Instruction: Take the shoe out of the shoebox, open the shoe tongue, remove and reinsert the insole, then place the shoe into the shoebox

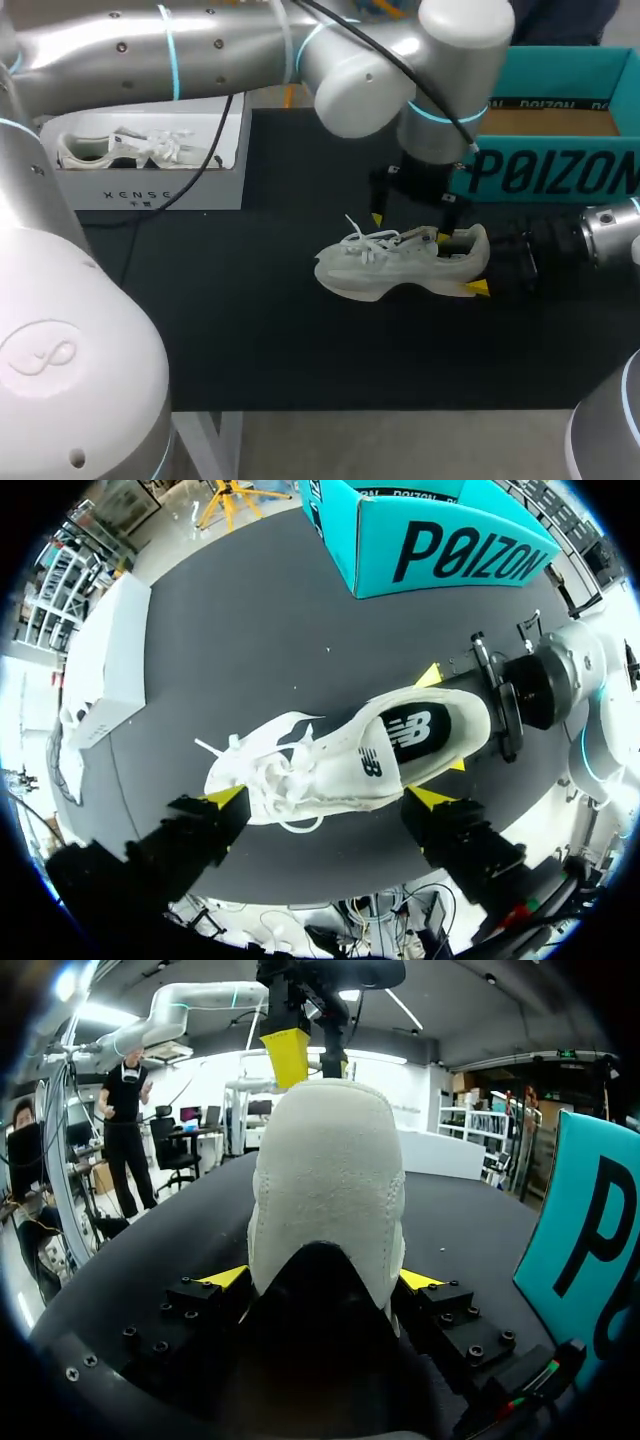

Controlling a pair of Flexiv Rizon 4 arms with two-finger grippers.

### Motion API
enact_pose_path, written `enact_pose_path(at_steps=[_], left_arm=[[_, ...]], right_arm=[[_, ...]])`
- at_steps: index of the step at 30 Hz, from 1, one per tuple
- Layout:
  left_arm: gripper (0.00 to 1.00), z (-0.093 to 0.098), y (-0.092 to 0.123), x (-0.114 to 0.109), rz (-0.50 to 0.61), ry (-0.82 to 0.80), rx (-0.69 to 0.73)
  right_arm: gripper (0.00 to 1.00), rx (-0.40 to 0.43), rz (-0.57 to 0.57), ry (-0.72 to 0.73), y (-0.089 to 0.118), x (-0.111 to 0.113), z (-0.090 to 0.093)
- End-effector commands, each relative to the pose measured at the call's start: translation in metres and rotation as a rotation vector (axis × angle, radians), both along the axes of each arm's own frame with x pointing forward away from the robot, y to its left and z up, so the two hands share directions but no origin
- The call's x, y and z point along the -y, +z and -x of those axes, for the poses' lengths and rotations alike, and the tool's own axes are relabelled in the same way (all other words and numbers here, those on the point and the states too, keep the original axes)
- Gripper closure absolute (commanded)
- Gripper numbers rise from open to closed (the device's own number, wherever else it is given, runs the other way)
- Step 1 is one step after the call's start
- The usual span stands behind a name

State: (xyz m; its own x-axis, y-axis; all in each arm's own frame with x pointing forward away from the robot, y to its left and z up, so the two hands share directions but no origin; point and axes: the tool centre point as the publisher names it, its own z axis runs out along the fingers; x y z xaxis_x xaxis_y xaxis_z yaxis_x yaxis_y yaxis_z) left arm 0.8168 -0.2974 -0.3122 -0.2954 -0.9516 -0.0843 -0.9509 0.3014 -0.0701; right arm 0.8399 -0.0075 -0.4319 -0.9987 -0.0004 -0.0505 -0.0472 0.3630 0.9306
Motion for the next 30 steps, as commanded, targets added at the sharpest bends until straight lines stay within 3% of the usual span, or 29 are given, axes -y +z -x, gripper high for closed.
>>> enact_pose_path(at_steps=[1,16,30], left_arm=[[0.0,0.006,-0.008,0.023,-0.139,0.048,0.022],[0.0,0.009,-0.027,0.011,-0.182,0.209,0.058],[0.0,-0.004,-0.049,0.002,-0.223,0.271,0.052]], right_arm=[[1.0,0.001,0.003,-0.001,-0.002,-0.002,0.0],[1.0,0.001,0.003,-0.001,-0.002,-0.002,0.0],[1.0,0.001,0.003,-0.001,-0.002,-0.002,0.0]])
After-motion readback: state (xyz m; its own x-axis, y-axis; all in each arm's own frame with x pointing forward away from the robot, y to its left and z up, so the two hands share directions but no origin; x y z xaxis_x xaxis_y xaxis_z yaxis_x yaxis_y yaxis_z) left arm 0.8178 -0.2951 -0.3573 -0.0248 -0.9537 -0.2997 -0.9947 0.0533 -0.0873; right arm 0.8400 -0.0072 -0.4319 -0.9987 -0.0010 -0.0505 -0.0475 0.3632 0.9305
